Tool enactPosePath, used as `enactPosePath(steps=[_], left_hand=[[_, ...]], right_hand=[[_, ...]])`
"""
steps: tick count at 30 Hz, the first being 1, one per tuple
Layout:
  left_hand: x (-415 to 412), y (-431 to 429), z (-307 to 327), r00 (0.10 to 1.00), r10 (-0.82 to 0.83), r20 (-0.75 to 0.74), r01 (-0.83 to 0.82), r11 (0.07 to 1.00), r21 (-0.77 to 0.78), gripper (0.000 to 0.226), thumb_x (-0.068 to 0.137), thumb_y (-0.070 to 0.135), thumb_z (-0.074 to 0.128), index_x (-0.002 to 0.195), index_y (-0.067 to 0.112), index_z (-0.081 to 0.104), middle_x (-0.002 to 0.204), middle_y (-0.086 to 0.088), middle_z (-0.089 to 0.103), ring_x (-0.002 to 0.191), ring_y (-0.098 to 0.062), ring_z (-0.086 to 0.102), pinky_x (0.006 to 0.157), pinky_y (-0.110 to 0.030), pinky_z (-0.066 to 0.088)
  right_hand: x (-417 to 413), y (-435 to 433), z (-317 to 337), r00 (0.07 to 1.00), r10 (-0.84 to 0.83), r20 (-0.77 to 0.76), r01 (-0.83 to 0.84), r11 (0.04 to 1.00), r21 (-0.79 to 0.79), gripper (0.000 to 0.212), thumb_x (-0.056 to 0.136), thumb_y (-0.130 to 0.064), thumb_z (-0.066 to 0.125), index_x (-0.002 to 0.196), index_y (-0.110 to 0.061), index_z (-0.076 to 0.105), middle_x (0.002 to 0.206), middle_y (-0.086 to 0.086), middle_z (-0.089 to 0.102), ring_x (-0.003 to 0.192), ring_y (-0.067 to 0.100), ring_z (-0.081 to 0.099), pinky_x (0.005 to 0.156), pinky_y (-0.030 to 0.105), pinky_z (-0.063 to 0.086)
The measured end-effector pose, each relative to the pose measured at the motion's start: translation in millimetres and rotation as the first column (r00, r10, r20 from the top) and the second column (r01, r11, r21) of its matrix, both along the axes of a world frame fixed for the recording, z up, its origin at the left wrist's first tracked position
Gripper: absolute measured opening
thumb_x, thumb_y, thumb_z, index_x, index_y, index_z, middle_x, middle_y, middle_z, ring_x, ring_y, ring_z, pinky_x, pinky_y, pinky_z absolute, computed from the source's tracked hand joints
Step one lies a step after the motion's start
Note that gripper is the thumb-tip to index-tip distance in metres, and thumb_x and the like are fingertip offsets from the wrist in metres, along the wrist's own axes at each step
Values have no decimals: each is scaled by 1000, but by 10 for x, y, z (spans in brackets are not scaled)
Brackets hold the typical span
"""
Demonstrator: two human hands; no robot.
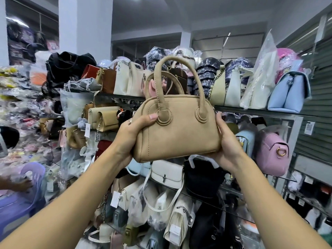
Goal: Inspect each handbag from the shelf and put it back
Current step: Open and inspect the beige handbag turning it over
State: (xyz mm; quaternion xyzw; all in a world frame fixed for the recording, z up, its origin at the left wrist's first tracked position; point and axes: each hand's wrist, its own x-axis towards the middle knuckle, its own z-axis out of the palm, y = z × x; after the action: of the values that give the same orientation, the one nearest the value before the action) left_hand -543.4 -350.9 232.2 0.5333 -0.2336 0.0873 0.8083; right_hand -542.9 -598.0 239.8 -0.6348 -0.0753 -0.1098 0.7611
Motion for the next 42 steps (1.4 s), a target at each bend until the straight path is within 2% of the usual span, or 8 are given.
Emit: enactPosePath(steps=[7, 9, 13, 17, 26, 30, 36, 42], left_hand=[[209, 38, -158, 998, 65, -3, -65, 998, -16, 105, 43, 72, 90, 125, 10, 68, 121, -13, 73, 116, -30, 68, 103, -46, 51], [233, 40, -187, 994, 109, -19, -109, 994, -2, 109, 38, 79, 86, 120, 9, 71, 116, -12, 75, 111, -28, 70, 99, -45, 55], [190, -4, -163, 990, 97, -106, -88, 993, 83, 88, 64, 85, 59, 118, 17, 72, 114, -8, 76, 103, -20, 74, 88, -37, 58], [175, -57, -71, 973, -6, -229, -5, 999, -46, 80, 95, 76, 24, 117, 17, 74, 111, -10, 77, 104, -26, 73, 93, -41, 55], [127, -84, -43, 983, 10, -185, -34, 991, -129, 54, 102, 47, 42, 80, 21, 83, 86, -5, 79, 74, -20, 75, 86, -40, 54], [55, -86, 0, 992, 6, -126, -20, 994, -109, 48, 99, 50, 47, 96, 17, 82, 98, -11, 78, 90, -28, 72, 102, -49, 48], [14, -119, 41, 994, 98, -39, -97, 995, 16, 69, 76, 72, 59, 124, 25, 72, 123, -9, 73, 122, -29, 65, 113, -53, 42], [-40, -159, 57, 992, 123, 7, -123, 991, 44, 70, 71, 72, 59, 118, 23, 76, 118, -9, 75, 120, -31, 65, 113, -55, 42]], right_hand=[[-31, -78, -55, 979, 203, -13, -199, 967, 159, 46, 94, -49, 50, 93, -15, 81, 93, 6, 79, 76, 21, 75, 63, 29, 62], [-34, -78, -46, 981, 194, -10, -189, 968, 164, 43, 97, -45, 46, 102, -14, 76, 91, 6, 79, 75, 21, 75, 62, 28, 61], [-57, -14, 4, 992, 113, 57, -120, 982, 148, 59, 93, -50, 49, 132, -8, 67, 114, 11, 75, 92, 25, 73, 74, 32, 61], [-55, 66, 32, 991, 130, 38, -135, 975, 179, 86, 91, -80, 35, 125, -10, 72, 117, 17, 75, 106, 33, 73, 87, 44, 60], [-7, 111, -16, 985, 149, 87, -165, 961, 221, 55, 99, -52, 43, 132, -16, 68, 114, 10, 72, 98, 28, 68, 85, 40, 56], [28, 56, -137, 976, 177, 125, -206, 934, 291, 44, 95, -49, 43, 107, -20, 74, 97, 6, 76, 87, 22, 71, 84, 39, 55], [151, 8, -304, 964, 201, 175, -251, 904, 346, 83, 33, -58, 87, 105, -19, 75, 102, 10, 71, 98, 27, 65, 90, 42, 54], [202, -10, -374, 954, 221, 203, -286, 875, 391, 87, 21, -61, 91, 97, -20, 76, 101, 9, 70, 97, 26, 65, 90, 41, 52]])
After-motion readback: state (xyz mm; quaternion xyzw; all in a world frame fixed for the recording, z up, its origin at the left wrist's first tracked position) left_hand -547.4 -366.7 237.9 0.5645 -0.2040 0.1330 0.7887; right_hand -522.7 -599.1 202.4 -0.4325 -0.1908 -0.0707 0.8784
